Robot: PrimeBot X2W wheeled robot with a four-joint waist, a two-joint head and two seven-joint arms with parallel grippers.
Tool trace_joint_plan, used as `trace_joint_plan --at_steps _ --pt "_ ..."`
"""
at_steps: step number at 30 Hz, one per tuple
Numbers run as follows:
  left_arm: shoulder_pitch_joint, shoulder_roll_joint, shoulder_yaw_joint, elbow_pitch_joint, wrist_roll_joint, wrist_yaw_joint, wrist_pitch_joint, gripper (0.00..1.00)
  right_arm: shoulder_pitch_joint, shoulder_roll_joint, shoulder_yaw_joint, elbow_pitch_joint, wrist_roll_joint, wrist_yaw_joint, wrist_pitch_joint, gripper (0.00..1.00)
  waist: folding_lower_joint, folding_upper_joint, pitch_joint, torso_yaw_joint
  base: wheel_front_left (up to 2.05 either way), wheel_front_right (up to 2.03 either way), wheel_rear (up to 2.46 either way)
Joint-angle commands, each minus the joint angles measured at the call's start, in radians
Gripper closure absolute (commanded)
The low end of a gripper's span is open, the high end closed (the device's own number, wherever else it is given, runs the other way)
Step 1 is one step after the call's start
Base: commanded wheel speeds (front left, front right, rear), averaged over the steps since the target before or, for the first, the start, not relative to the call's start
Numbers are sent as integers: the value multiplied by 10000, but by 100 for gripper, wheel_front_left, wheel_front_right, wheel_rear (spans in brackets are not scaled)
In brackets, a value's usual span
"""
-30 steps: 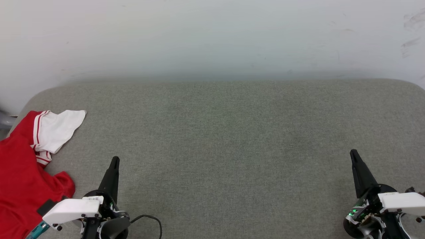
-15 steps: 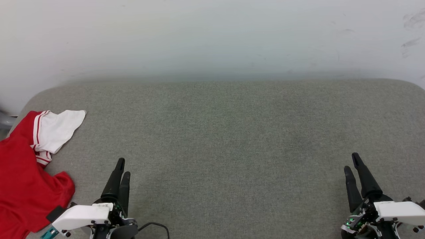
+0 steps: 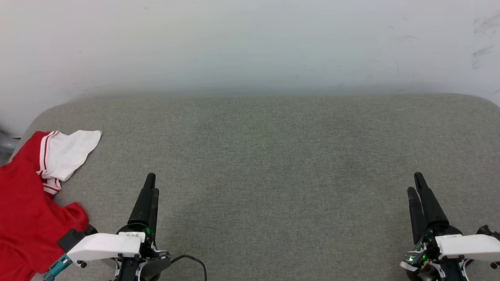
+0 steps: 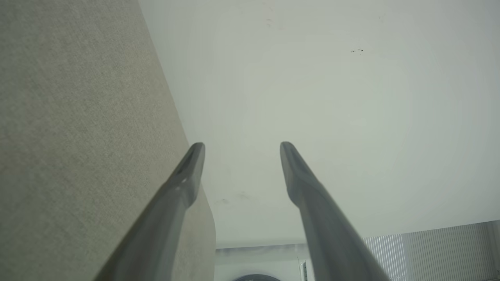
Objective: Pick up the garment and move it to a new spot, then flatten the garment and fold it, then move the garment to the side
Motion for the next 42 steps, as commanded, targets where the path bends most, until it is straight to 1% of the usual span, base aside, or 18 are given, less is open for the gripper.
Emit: trace_joint_plan --at_steps 1,6,14,21,30,31,36,42 --pt "-60 18 -64 -316 377 -11 -118 0 -65 -119 72 -329 -380 0 -134 0 0 -1 -6 8 0 0 0" --pt "2 19 -135 -503 1614 -13 -318 0 11 -183 91 -568 -1804 0 -337 0 0 -1 -23 29 0 0 0" --pt "55 21 -273 -771 3720 -17 -619 0 111 -309 270 -933 -4730 0 -643 0 0 -1 -51 42 0 0 0" --pt "122 32 -357 -849 5559 -20 -862 0 277 -404 455 -1004 -6534 0 -887 0 0 -1 -91 35 0 0 0" --pt "242 175 -313 -914 7656 -23 -1156 0 402 -466 509 -1173 -8520 0 -809 0 0 -1 -124 21 0 0 0" --pt "242 175 -313 -914 7656 -23 -1156 0 402 -466 509 -1173 -8520 0 -809 0 0 -1 -124 21 0 0 0" --pt "295 291 -317 -958 8742 -15 -1297 0 468 -482 470 -1314 -9443 0 -686 0 0 -1 -143 14 0 0 0" --pt "348 447 -431 -1040 9827 95 -1470 0 514 -512 412 -1474 -10377 0 -590 0 0 -1 -158 22 0 0 0"
